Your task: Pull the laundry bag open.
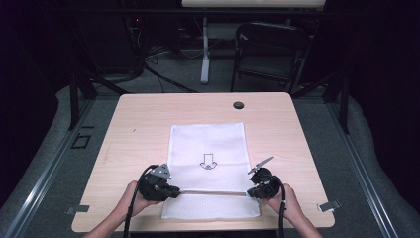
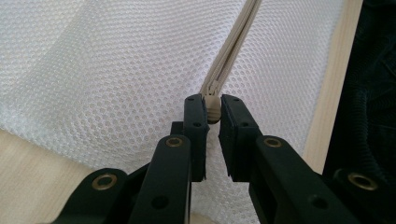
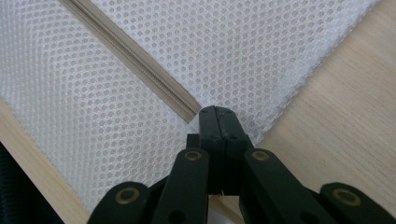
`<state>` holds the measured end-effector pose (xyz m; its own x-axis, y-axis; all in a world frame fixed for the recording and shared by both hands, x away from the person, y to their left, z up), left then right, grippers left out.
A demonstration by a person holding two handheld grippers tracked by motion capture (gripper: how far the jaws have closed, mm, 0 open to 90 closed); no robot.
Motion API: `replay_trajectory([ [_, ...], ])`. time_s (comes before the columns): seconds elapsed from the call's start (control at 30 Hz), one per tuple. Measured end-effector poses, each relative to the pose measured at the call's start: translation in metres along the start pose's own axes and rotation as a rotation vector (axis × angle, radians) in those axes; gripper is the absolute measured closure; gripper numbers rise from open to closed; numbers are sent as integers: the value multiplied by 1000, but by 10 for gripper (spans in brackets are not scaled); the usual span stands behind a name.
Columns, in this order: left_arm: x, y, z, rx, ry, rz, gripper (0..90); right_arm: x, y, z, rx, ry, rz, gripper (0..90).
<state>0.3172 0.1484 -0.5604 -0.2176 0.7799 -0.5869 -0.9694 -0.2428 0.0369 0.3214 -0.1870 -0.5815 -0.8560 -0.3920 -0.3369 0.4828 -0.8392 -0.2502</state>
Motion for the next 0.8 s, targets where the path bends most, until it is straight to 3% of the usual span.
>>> replay_trajectory([
  [0.07,2,-1,1,9,-1,-13,813,0,0,0,0,0,1,900],
  [0.23,7,-3,5,-7,-5,-1,813,0,1,0,6,-4,3,900],
  [0.5,25,-7,15,-38,-18,40,813,0,0,0,3,-1,-1,900],
  [0.67,46,-13,24,-59,-23,91,813,0,1,1,16,-3,-3,900],
  [0.8,52,-13,28,-63,-23,101,812,0,0,0,7,-4,-1,900],
])
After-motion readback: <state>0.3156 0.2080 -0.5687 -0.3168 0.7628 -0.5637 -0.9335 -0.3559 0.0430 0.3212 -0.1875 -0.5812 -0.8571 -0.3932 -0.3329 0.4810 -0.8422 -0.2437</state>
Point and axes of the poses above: each handheld gripper's, and its own axes: z roughly backward along the jaws, x roughly out of its underside, y roughly to its right, the point moved 3 cm from there along -z, roughly forward along the jaws, and after that the axes turned 13 degrees about -z, right-handed, at the moved point
